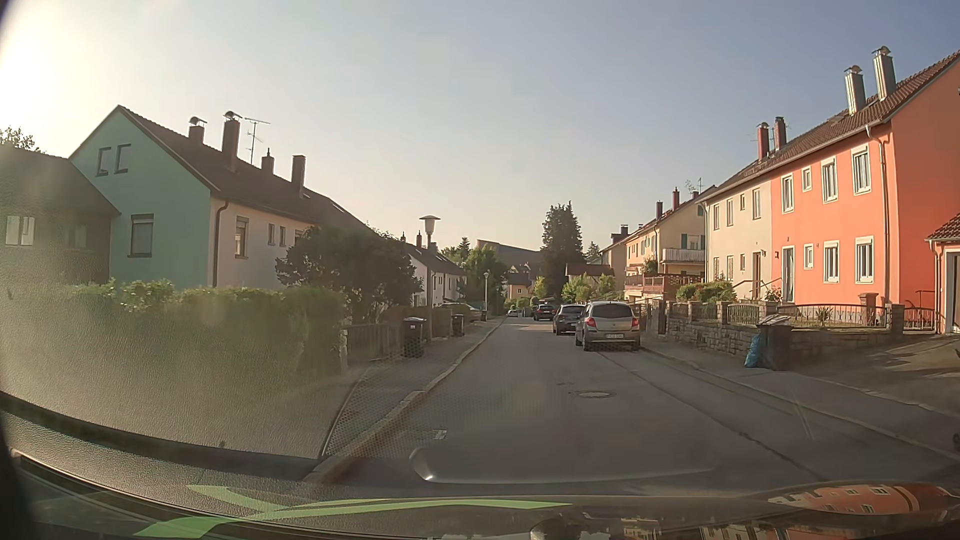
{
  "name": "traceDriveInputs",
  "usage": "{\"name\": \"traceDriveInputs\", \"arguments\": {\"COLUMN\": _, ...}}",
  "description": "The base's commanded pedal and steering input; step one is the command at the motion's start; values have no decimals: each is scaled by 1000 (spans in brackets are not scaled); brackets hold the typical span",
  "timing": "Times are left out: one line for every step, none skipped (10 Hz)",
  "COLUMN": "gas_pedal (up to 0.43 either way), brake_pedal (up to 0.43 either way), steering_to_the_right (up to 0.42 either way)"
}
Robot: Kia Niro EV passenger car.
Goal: Follow the waypoints while adhering to traffic rules and regulations
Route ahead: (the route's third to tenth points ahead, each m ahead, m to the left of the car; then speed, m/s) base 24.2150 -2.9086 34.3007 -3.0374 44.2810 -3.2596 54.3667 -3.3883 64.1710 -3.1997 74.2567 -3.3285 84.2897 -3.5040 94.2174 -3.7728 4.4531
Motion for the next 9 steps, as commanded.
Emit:
{"name": "traceDriveInputs", "arguments": {"gas_pedal": 59, "brake_pedal": 0, "steering_to_the_right": 15}}
{"name": "traceDriveInputs", "arguments": {"gas_pedal": 59, "brake_pedal": 0, "steering_to_the_right": 15}}
{"name": "traceDriveInputs", "arguments": {"gas_pedal": 59, "brake_pedal": 0, "steering_to_the_right": 16}}
{"name": "traceDriveInputs", "arguments": {"gas_pedal": 59, "brake_pedal": 0, "steering_to_the_right": 16}}
{"name": "traceDriveInputs", "arguments": {"gas_pedal": 59, "brake_pedal": 0, "steering_to_the_right": 14}}
{"name": "traceDriveInputs", "arguments": {"gas_pedal": 59, "brake_pedal": 0, "steering_to_the_right": 11}}
{"name": "traceDriveInputs", "arguments": {"gas_pedal": 59, "brake_pedal": 0, "steering_to_the_right": 9}}
{"name": "traceDriveInputs", "arguments": {"gas_pedal": 59, "brake_pedal": 0, "steering_to_the_right": 6}}
{"name": "traceDriveInputs", "arguments": {"gas_pedal": 59, "brake_pedal": 0, "steering_to_the_right": 5}}
